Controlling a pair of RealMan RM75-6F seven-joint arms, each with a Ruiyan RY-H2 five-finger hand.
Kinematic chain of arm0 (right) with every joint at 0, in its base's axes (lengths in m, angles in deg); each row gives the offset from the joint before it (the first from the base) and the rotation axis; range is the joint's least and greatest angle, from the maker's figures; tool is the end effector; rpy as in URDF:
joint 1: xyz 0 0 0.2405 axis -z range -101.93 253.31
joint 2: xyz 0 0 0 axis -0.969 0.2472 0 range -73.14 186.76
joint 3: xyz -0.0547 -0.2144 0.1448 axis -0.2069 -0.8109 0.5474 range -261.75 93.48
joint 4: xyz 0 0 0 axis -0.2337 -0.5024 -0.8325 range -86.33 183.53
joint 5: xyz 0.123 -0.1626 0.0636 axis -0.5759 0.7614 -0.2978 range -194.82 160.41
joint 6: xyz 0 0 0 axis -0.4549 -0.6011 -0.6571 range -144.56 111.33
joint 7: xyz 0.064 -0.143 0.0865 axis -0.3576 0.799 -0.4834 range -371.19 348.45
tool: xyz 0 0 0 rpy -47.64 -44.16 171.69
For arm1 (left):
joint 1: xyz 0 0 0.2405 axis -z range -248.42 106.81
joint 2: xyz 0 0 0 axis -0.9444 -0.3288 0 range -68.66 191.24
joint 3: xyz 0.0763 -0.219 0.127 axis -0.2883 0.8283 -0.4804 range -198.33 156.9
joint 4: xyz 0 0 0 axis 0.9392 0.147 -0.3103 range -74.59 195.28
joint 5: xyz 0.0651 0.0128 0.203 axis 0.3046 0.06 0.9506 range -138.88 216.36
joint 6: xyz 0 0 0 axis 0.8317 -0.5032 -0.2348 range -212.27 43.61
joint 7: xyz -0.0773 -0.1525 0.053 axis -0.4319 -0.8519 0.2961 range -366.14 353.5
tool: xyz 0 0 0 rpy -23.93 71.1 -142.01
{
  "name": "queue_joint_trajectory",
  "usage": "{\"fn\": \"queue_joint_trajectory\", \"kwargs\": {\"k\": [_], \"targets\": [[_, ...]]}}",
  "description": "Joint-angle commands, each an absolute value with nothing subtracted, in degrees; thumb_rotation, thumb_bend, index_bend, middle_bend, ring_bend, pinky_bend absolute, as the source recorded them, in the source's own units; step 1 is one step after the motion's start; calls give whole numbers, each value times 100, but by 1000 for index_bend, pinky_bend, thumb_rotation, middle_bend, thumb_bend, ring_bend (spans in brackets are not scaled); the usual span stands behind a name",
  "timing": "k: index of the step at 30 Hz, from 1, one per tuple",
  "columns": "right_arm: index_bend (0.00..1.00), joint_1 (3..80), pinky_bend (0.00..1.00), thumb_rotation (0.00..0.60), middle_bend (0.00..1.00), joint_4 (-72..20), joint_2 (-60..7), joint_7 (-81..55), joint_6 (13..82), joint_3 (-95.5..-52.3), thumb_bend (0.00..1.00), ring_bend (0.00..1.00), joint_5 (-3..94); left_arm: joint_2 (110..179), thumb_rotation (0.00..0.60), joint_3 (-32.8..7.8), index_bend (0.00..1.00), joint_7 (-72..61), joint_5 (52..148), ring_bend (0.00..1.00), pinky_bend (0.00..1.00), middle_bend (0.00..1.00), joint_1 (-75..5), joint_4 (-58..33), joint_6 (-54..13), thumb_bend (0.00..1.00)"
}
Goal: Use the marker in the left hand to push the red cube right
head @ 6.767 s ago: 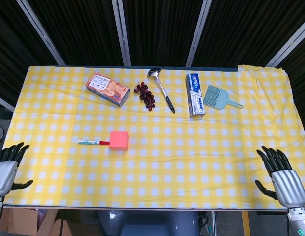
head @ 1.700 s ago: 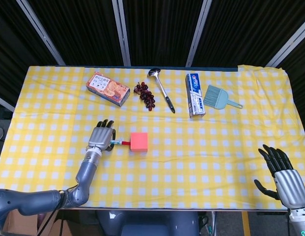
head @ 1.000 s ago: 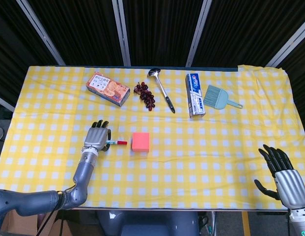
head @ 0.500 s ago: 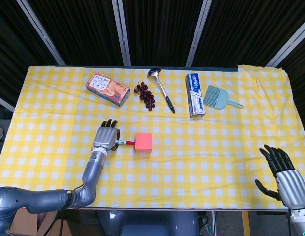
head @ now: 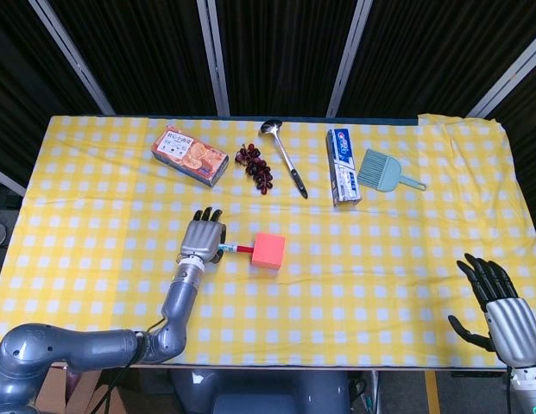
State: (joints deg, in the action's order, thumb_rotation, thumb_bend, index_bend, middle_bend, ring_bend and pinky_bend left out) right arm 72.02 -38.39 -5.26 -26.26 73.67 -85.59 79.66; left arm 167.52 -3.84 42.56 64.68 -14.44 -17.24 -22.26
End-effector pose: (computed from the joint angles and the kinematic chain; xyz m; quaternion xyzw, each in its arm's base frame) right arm -0.3150 -0.1927 0.1670 0.6188 -0.3961 0.4509 0.5069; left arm -0.0951 0.3988 -0.1096 -0.7129 -0.4382 -0.2534 0.4852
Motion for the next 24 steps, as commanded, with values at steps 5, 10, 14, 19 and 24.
{"fn": "queue_joint_trajectory", "kwargs": {"k": [5,10,14,19,24], "targets": [[0,7203,61,600,0,-3844,-515,-2668,7368,-8551,341,0,7951,16943,600,-279,570,4361,6363,0,89,85,-1271,-1632,-2266,461],[0,7204,61,600,0,-3843,-511,-2694,7366,-8549,341,0,7941,17084,600,-224,570,4454,6307,0,89,85,-1133,-1591,-2284,461],[0,7208,61,600,0,-3842,-506,-2723,7377,-8543,341,0,7935,17183,600,-179,570,4482,6286,0,89,85,-1051,-1547,-2283,461],[0,7206,61,600,0,-3841,-505,-2734,7369,-8549,341,0,7942,17292,600,-115,570,4500,6287,0,89,85,-956,-1479,-2265,461],[0,7208,61,600,0,-3850,-504,-2740,7381,-8545,342,0,7945,17406,600,-61,570,4579,6258,0,89,85,-845,-1376,-2243,461]]}}
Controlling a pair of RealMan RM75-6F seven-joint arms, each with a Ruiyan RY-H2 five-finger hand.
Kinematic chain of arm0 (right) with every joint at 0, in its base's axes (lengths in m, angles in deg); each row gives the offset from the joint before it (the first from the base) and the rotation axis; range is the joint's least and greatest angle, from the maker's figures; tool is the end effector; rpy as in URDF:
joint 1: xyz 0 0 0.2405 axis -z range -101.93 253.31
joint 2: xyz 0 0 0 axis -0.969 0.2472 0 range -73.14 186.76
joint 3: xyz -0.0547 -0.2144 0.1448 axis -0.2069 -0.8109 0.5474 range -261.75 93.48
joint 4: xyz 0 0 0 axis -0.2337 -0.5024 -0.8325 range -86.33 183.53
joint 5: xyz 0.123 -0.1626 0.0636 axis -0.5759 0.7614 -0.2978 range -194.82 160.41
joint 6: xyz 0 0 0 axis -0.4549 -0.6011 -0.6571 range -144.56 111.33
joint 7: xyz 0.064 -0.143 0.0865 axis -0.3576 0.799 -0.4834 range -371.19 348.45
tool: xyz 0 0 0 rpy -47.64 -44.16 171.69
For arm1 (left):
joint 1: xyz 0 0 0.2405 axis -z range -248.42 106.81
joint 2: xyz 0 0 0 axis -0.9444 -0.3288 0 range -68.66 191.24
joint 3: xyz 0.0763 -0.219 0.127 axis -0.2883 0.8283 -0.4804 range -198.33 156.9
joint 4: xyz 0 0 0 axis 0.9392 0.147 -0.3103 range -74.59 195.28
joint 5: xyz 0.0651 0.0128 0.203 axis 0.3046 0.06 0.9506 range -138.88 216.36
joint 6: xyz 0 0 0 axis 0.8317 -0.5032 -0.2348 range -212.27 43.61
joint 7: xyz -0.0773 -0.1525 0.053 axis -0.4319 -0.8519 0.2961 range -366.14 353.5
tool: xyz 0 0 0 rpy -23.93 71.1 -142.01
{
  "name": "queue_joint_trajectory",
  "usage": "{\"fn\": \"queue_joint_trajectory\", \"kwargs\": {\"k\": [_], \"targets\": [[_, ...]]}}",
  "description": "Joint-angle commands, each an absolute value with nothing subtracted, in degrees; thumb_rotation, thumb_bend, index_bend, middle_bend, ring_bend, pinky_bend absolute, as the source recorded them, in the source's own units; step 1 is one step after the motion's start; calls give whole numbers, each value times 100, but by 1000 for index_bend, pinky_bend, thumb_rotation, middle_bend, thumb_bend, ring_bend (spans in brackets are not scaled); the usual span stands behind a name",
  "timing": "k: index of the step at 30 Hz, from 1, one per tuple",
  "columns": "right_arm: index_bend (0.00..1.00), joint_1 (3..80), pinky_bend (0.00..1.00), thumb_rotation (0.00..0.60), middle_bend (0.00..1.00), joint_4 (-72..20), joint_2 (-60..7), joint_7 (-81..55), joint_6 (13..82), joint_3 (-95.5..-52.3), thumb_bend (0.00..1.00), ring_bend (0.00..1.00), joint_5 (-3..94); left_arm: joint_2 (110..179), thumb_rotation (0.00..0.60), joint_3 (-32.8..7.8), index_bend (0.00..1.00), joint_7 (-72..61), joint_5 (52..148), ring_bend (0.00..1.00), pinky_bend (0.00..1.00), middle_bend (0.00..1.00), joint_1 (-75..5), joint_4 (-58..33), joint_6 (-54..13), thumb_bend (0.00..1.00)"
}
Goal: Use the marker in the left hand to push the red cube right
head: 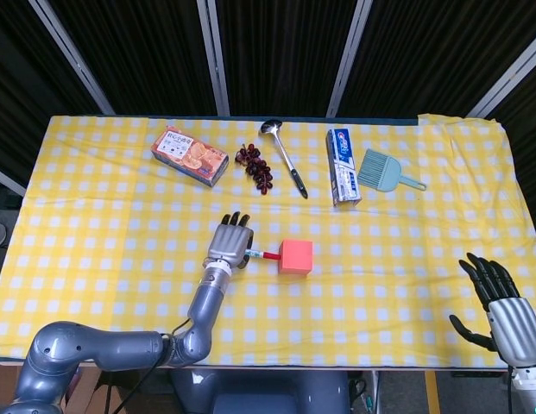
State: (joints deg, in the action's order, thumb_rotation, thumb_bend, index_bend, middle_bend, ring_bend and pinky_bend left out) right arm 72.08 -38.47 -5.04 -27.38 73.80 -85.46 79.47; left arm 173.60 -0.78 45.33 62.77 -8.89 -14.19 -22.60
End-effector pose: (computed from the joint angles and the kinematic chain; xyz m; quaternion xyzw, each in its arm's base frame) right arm -0.3153 -0.1930 0.1692 0.6135 -0.4008 0.4560 0.5050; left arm -0.0440 0.3914 -0.1392 -0.7310 -0.4307 -0.2668 0.4572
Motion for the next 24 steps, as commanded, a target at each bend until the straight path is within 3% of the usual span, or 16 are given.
{"fn": "queue_joint_trajectory", "kwargs": {"k": [1,24], "targets": [[0,7208,61,600,0,-3849,-505,-2737,7379,-8542,341,0,7940,17436,600,-50,569,4600,6241,0,89,85,-819,-1354,-2246,461],[0,7216,61,600,0,-3850,-484,-2843,7405,-8532,342,0,7933,18042,600,258,569,4806,6089,0,89,85,-301,-853,-2369,461]]}}
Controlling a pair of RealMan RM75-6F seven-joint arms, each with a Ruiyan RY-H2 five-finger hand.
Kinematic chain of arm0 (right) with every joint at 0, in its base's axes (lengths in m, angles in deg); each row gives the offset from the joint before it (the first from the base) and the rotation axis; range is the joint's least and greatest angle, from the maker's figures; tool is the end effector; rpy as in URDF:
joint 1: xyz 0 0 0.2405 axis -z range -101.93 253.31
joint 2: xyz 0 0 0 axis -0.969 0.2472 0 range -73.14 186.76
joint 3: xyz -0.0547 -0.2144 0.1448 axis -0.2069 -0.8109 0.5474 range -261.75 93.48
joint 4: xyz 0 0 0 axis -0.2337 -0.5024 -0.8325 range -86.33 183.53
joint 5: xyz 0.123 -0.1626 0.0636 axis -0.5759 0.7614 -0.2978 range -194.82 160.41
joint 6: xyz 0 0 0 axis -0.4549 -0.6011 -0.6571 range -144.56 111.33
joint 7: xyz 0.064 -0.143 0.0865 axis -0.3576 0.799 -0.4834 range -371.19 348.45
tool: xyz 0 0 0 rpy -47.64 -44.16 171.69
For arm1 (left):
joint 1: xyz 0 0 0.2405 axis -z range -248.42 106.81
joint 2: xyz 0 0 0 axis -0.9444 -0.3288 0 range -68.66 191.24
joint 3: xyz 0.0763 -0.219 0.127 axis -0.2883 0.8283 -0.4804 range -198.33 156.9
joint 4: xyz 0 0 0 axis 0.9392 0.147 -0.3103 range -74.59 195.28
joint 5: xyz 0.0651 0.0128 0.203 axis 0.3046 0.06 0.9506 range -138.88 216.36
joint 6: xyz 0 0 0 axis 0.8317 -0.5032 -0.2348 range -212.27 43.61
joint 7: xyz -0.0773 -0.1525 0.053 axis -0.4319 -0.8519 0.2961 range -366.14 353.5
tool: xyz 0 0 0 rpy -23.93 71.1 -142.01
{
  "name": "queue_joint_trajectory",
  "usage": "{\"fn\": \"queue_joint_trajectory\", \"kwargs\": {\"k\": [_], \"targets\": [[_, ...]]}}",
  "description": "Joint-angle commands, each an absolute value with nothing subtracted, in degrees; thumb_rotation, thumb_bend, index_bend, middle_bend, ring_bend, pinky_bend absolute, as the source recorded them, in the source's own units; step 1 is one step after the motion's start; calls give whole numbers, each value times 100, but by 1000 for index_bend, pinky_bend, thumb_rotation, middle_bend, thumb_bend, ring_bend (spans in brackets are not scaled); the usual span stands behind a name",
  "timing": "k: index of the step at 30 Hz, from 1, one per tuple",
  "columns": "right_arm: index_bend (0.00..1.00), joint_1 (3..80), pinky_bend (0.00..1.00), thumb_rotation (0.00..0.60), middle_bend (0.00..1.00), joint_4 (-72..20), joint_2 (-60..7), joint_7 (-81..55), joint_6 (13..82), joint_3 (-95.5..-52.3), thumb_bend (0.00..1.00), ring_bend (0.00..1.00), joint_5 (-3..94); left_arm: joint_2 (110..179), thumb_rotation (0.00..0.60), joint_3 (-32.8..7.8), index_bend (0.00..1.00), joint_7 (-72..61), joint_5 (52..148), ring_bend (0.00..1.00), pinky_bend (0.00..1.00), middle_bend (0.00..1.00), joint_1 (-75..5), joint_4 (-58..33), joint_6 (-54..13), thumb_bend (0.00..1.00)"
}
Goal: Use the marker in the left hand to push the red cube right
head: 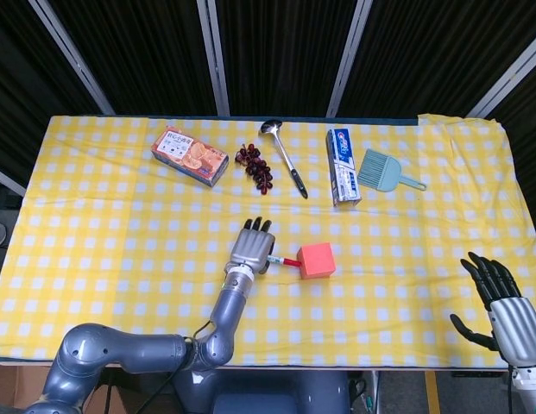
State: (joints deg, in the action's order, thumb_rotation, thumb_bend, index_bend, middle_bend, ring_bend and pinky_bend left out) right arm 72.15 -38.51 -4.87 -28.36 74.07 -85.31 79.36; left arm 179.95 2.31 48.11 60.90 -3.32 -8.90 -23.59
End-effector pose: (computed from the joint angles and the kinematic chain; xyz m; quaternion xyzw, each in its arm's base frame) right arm -0.3152 -0.1932 0.1714 0.6087 -0.4038 0.4616 0.5034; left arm -0.0021 0.3821 -0.1681 -0.7471 -0.4207 -0.2699 0.4382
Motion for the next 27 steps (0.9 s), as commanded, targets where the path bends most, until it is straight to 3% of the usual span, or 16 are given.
{"fn": "queue_joint_trajectory", "kwargs": {"k": [1,18,27], "targets": [[0,7216,61,600,0,-3850,-482,-2850,7403,-8533,341,0,7931,18068,600,269,569,4808,6089,0,89,85,-285,-828,-2370,461],[0,7247,61,600,0,-3819,-462,-2892,7434,-8528,342,0,7905,17876,600,160,569,4763,6130,0,89,86,-529,-1046,-2239,461],[0,7254,61,600,0,-3822,-465,-2855,7426,-8514,342,0,7876,17121,600,-200,564,4579,6422,0,89,85,-1074,-1703,-2047,461]]}}
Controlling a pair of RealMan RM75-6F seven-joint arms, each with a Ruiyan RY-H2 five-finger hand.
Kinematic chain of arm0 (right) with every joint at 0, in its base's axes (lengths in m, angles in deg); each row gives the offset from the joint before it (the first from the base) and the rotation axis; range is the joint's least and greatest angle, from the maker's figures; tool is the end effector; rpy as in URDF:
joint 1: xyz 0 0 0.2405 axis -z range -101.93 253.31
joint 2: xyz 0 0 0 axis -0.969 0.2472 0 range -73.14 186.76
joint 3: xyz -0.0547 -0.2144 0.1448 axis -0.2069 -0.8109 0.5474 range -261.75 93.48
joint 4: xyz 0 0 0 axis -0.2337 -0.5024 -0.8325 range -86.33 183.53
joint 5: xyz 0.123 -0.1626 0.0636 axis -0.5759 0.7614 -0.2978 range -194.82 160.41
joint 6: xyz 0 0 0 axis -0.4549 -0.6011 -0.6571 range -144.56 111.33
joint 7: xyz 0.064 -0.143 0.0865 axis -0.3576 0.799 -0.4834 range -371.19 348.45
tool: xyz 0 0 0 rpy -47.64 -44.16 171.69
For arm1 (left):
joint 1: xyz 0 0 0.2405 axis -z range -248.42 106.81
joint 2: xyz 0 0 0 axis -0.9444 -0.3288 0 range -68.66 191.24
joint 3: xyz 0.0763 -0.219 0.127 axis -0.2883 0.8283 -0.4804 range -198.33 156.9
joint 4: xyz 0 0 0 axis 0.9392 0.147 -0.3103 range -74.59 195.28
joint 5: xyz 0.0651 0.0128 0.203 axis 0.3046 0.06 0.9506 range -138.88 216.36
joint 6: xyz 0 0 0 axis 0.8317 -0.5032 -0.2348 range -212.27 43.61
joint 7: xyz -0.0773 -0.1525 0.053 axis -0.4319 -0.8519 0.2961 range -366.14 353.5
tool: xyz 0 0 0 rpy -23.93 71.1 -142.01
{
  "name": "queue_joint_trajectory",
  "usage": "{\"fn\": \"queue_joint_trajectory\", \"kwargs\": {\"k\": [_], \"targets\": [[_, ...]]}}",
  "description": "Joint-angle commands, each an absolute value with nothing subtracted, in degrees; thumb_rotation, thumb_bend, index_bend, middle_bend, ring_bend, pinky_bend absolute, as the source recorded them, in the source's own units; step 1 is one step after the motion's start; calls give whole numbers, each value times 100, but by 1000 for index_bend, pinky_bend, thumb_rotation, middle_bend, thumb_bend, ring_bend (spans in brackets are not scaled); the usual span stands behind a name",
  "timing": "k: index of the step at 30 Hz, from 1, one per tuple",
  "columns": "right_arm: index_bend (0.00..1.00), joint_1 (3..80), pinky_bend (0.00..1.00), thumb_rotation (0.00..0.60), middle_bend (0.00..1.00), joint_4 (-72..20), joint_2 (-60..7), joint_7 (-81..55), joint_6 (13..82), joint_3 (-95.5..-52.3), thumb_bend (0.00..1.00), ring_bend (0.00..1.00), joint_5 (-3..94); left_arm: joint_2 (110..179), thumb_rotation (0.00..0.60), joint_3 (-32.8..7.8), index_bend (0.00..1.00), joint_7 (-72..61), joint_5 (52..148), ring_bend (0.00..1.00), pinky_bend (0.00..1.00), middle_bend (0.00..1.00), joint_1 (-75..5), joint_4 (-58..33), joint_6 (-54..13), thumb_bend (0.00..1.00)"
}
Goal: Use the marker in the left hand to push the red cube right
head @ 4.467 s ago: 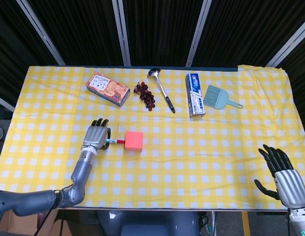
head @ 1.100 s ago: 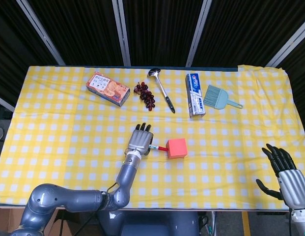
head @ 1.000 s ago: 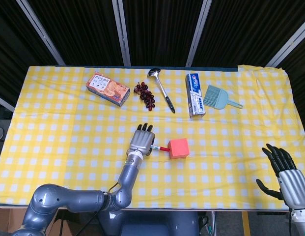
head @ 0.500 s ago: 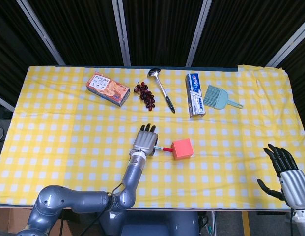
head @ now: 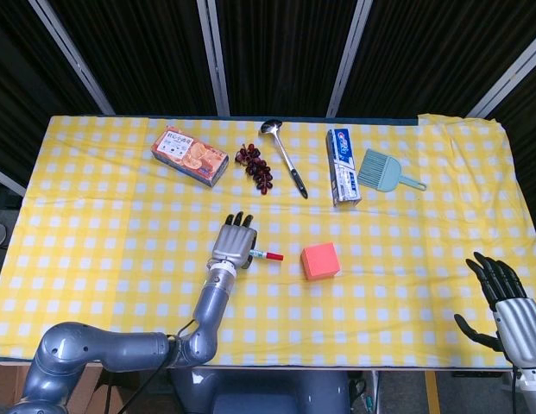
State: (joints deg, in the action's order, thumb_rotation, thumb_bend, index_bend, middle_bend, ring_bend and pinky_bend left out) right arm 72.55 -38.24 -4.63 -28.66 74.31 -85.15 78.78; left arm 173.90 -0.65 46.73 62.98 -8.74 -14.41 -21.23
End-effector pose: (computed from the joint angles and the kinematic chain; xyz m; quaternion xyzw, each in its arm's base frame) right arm -0.3186 -0.1919 0.1752 0.6041 -0.4043 0.4598 0.5102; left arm -0.0420 0.3910 -0.1374 -0.7316 -0.4207 -0.2651 0.4663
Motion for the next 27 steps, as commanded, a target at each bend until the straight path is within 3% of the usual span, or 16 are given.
{"fn": "queue_joint_trajectory", "kwargs": {"k": [1,14,27], "targets": [[0,7254,61,600,0,-3820,-467,-2847,7426,-8513,342,0,7878,17046,600,-233,563,4559,6451,0,89,85,-1123,-1783,-2032,461],[0,7224,61,600,0,-3849,-506,-2712,7369,-8513,342,0,7902,15750,600,-962,555,4271,6834,0,89,85,-1968,-3027,-1723,460],[0,7170,61,600,0,-3889,-549,-2601,7278,-8512,341,0,7917,15180,600,-1428,543,3717,7080,0,89,84,-2534,-3052,-1872,450]]}}
